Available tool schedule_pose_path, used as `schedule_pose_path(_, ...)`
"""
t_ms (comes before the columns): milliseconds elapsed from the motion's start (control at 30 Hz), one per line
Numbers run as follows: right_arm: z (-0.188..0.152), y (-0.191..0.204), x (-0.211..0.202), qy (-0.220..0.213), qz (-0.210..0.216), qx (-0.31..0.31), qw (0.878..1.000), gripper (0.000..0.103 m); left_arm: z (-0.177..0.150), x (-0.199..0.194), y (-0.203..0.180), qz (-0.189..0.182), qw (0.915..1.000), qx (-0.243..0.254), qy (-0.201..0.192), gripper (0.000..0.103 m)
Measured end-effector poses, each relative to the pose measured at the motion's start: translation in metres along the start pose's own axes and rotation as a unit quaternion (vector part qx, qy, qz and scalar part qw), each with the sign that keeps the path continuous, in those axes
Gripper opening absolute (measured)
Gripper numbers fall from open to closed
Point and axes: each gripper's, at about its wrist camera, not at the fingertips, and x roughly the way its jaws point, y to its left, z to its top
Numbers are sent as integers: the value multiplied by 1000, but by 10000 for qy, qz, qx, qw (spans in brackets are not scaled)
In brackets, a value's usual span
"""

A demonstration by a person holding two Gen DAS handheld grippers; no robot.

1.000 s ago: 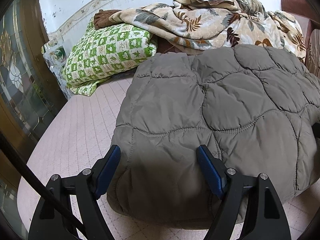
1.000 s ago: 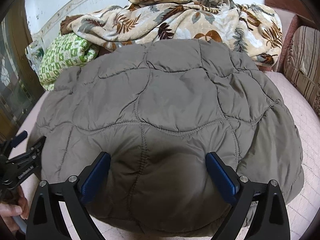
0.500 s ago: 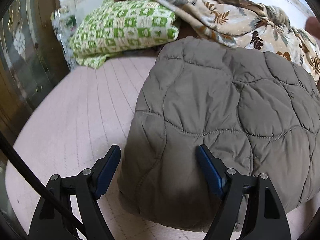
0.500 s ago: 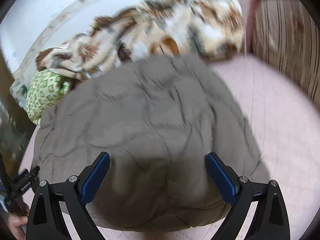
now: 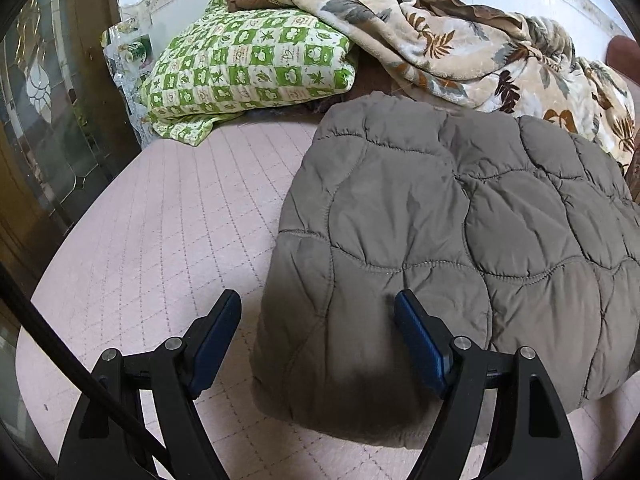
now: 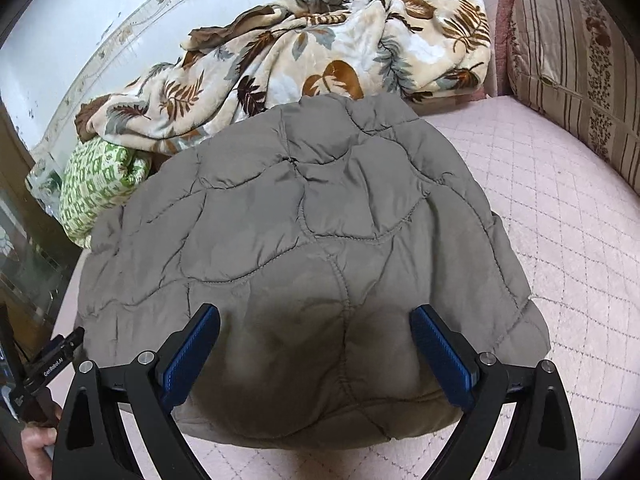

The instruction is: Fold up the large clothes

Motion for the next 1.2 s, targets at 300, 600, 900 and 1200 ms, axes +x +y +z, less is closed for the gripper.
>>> schedule_pose_path(300, 1, -7, -16, -88, -3, 116, 9999, 99, 3, -8, 10, -24, 9999, -157, 9, 78)
schedule_pose_path(600, 1, -30, -30, -144, -107, 301, 9994, 99, 3, -8, 11, -71, 9998, -146, 67, 78)
schedule_pose_path(900, 4, -49, -41, -182, -145, 463, 9987, 99, 3, 2, 26, -311, 9983, -384, 321, 78)
schedule_pose_path(1200, 2, -77, -49, -113, 18, 866, 9962, 99, 0, 16, 63, -1022, 9854, -989, 931, 78)
